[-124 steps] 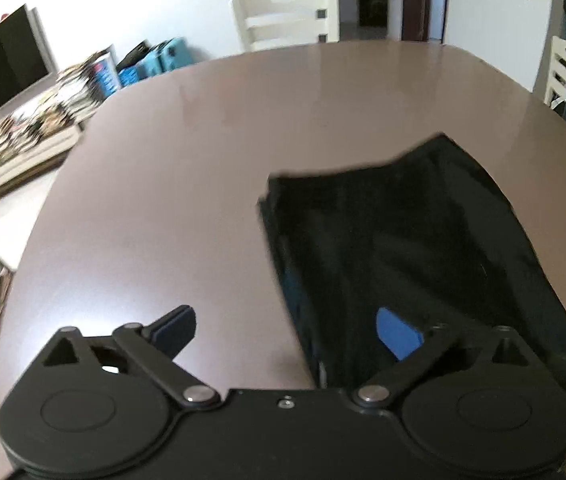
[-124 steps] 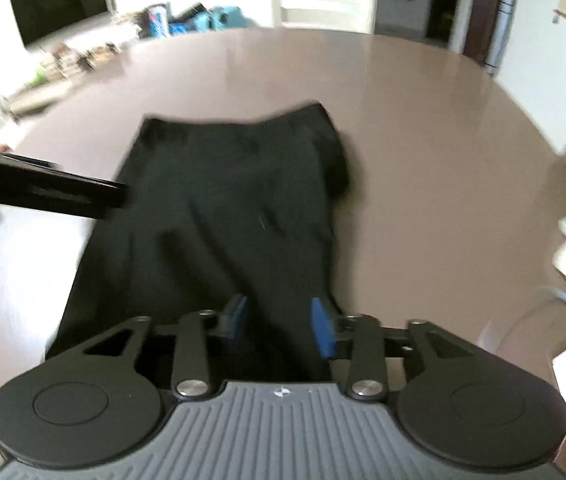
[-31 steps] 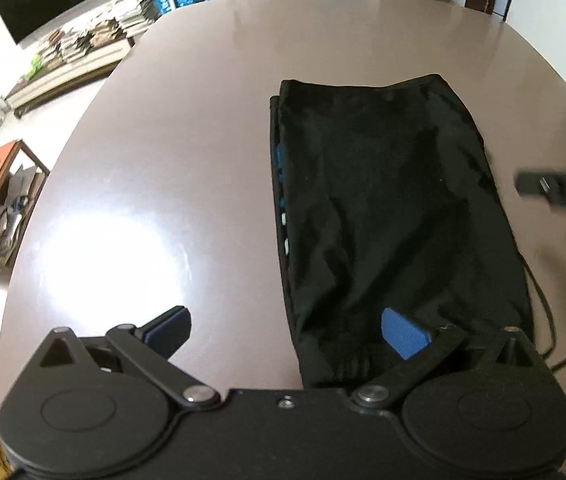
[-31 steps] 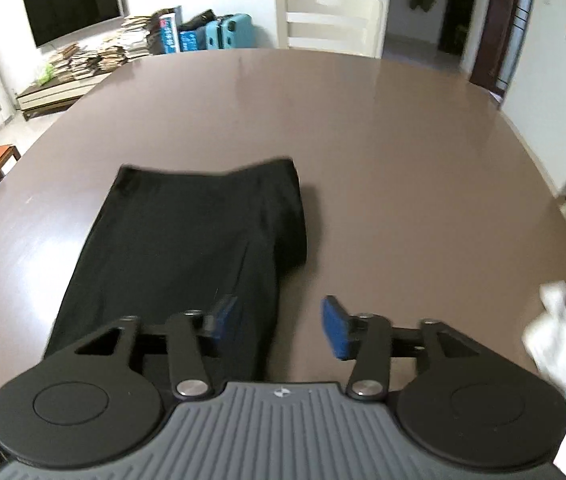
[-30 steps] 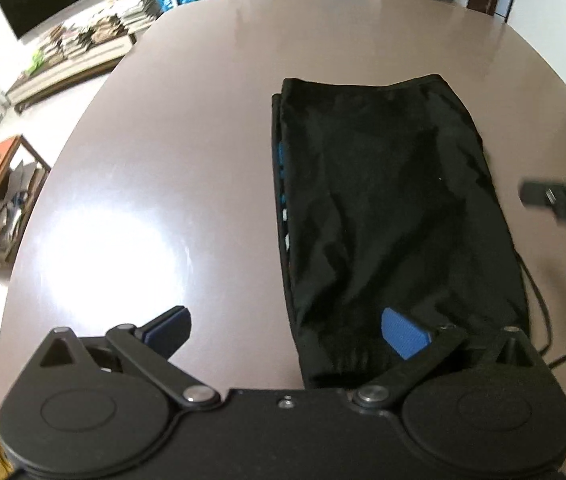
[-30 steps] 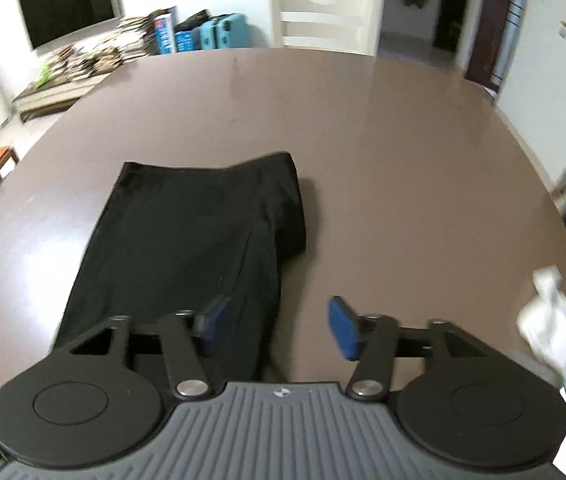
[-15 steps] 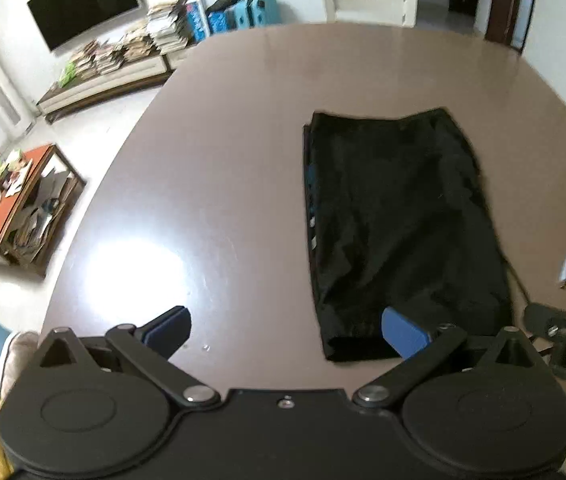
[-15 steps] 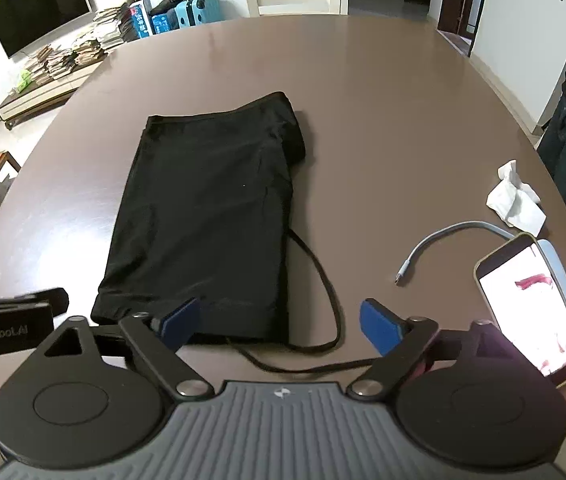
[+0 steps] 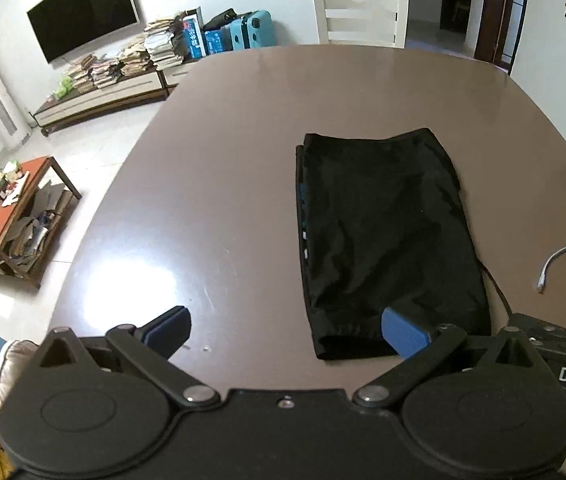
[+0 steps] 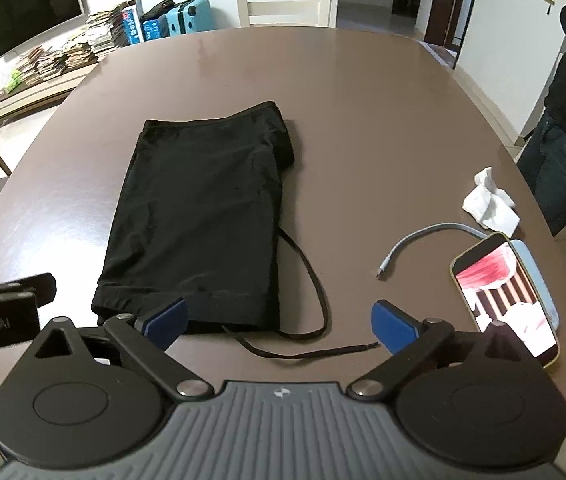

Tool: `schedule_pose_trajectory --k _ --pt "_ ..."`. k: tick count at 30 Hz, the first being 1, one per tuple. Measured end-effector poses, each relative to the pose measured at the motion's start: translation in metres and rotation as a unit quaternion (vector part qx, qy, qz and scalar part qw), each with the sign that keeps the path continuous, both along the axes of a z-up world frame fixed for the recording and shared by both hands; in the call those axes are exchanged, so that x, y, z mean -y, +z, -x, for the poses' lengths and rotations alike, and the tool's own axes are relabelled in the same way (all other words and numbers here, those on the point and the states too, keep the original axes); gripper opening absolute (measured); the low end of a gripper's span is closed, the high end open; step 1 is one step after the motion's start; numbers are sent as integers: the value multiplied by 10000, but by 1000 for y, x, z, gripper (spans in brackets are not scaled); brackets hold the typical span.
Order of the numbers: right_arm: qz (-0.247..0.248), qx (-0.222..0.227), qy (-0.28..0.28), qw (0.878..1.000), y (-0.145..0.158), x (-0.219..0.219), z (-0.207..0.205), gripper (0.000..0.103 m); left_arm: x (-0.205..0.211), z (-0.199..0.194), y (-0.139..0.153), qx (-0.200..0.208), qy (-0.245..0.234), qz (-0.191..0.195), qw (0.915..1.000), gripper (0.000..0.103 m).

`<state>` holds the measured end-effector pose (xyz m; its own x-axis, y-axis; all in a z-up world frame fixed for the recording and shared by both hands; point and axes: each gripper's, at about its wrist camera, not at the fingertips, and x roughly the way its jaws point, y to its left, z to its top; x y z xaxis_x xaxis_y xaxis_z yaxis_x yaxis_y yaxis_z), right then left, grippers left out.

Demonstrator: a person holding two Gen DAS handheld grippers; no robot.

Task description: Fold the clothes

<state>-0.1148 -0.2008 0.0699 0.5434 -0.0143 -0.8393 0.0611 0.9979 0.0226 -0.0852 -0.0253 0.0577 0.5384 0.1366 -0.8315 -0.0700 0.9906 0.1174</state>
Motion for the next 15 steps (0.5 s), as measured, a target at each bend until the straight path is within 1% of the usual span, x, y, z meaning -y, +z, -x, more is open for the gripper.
schedule_pose_trajectory --k 7,9,13,15 --pt "38 72 -148 9999 5 2 5 99 -2 -1 2 -5 59 -60 10000 102" --pt "37 55 -160 9998 5 2 6 99 -1 -1 1 -51 56 -123 9999 102" --pt "31 27 -164 9999 3 1 8 99 -6 -2 -2 -175 93 -7 9998 102" --pt "34 3 -159 9999 3 0 8 99 -8 -2 -4 -255 171 -82 9995 102"
